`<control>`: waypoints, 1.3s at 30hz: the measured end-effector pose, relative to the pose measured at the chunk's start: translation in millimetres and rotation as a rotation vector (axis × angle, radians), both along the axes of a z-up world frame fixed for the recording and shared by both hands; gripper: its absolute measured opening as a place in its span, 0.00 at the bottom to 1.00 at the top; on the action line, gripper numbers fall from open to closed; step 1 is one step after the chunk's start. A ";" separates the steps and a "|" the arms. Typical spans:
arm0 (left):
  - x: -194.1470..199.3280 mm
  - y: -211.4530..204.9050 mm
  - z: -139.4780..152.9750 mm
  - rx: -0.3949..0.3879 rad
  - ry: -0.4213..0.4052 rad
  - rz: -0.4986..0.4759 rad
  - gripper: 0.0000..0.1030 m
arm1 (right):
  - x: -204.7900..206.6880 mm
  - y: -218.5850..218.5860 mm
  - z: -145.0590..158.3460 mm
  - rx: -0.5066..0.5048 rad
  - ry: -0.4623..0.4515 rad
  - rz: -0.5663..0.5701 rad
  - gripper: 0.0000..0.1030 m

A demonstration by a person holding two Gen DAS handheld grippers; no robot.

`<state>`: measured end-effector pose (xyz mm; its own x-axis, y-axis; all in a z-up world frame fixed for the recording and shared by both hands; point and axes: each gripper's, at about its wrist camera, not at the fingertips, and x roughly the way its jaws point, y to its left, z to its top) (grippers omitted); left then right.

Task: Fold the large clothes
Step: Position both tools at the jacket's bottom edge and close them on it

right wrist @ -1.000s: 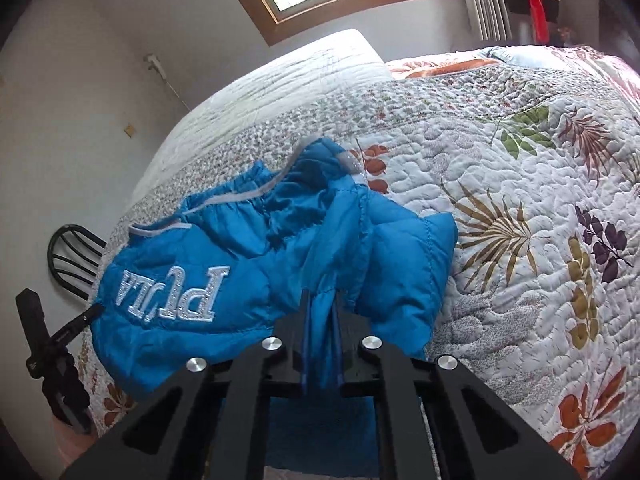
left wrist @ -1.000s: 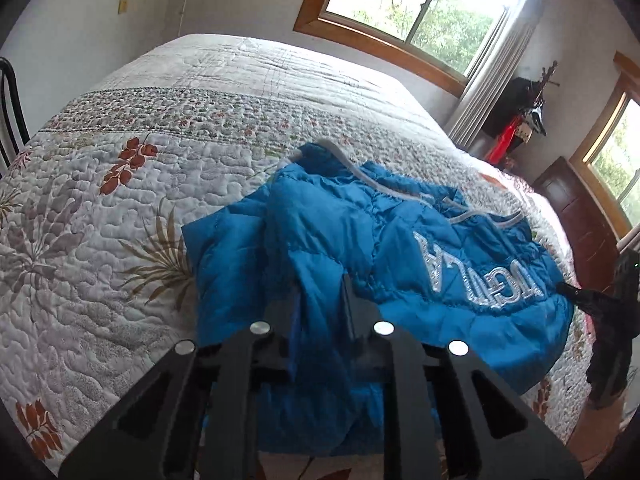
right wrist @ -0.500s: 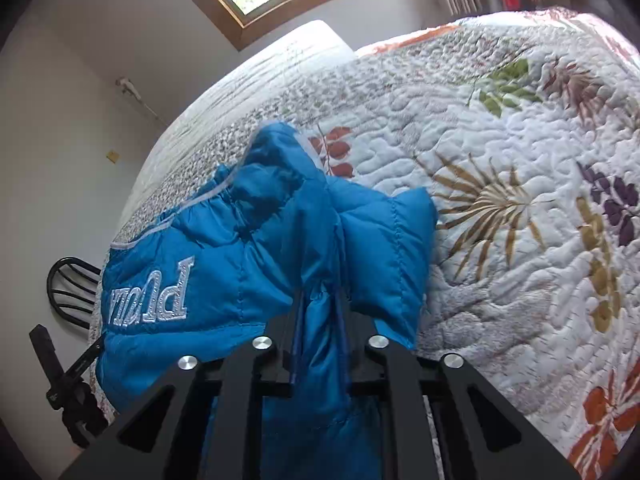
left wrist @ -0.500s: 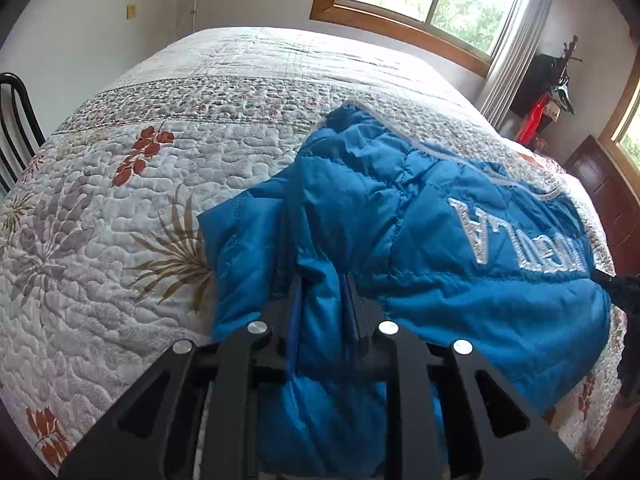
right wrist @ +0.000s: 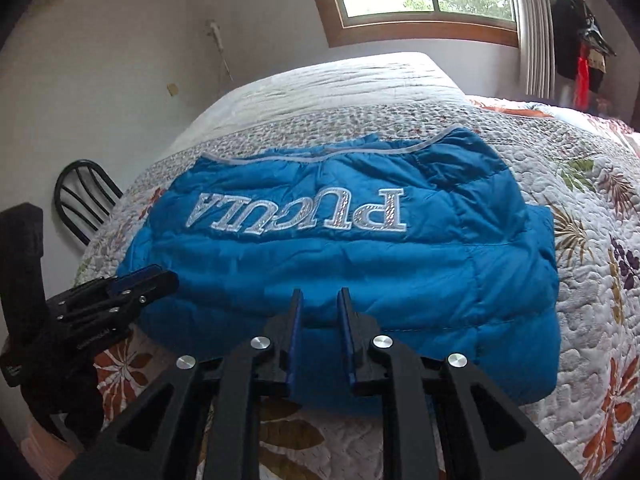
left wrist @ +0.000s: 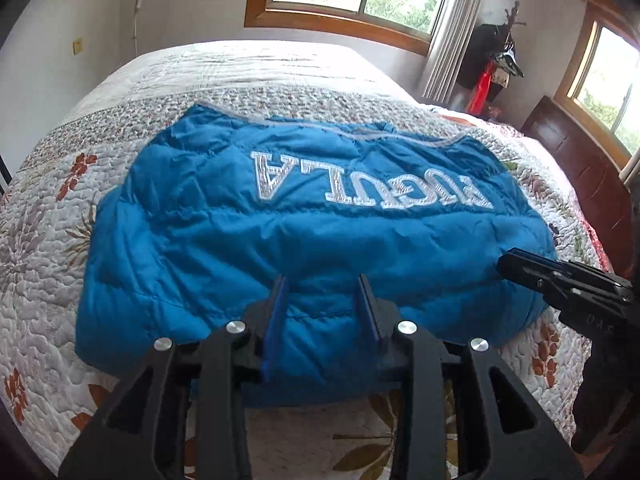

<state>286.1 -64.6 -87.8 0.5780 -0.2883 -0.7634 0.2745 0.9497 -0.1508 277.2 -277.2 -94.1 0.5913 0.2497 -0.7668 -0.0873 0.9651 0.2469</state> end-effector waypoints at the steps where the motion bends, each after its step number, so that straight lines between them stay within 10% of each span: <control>1: 3.0 0.1 -9.2 0.007 0.005 -0.004 0.34 | 4.7 1.3 -12.3 -0.020 0.030 0.003 0.16; 16: -16.9 -0.5 -17.0 0.017 -0.060 0.007 0.40 | -9.1 -21.4 -22.8 0.096 0.014 -0.018 0.10; 39: -25.8 -1.2 -25.4 0.080 -0.078 -0.001 0.49 | -19.5 -2.4 -42.5 -0.021 0.032 -0.007 0.08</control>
